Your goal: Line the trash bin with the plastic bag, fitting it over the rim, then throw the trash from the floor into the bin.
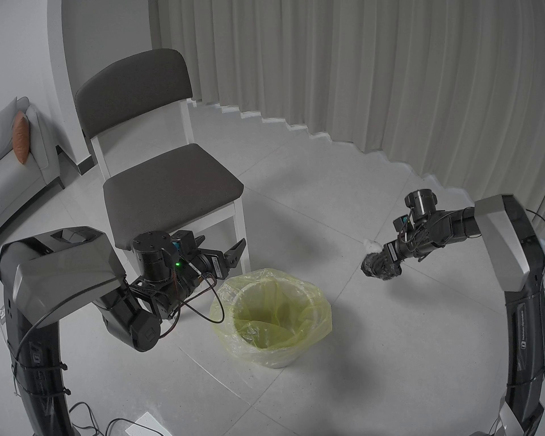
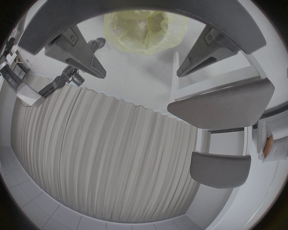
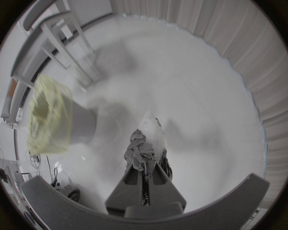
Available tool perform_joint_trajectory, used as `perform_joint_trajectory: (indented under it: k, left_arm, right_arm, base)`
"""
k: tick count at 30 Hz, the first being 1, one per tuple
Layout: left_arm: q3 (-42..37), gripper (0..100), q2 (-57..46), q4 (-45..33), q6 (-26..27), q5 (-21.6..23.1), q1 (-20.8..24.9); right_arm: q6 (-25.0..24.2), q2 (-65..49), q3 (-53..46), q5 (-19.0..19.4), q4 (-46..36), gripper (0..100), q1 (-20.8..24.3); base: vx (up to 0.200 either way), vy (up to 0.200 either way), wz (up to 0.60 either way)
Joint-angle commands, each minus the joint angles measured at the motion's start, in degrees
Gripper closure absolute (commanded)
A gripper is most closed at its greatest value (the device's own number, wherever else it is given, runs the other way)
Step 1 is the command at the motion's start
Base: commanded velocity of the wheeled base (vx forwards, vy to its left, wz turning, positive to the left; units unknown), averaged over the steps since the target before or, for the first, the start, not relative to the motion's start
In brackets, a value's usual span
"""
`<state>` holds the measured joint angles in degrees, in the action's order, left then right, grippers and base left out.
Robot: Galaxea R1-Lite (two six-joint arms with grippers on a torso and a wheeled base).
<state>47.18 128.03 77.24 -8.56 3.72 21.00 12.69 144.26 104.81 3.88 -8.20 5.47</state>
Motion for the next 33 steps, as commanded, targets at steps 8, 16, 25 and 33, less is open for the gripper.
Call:
perform_joint_trajectory:
  k: [8, 16, 25, 33]
  left_arm:
    - [-5.25, 0, -7.97, -0.07, -0.14, -4.95, 0.7]
    - [-9.74, 0, -9.99, 2.74, -0.49, -5.65, 0.62]
    - [-10.7, 0, -9.55, 4.15, -0.49, -5.65, 0.62]
    - [-10.7, 0, -8.49, 5.47, -0.58, -5.65, 0.44]
  right_arm:
    - [0.41, -26.31, -25.19, 0.25, 19.01, 100, 21.86]
    - [0.41, -19.81, -23.96, 0.25, 19.19, 100, 27.4]
    - [-0.03, -8.21, -15.08, 0.43, 17.78, 100, 27.75]
    - [-0.21, 0.23, -6.73, 0.69, 15.76, 100, 25.9]
  base:
    - [0.0, 0.0, 0.0]
    - [0.0, 0.0, 0.0]
    - [0.0, 0.0, 0.0]
    - [0.0, 0.0, 0.0]
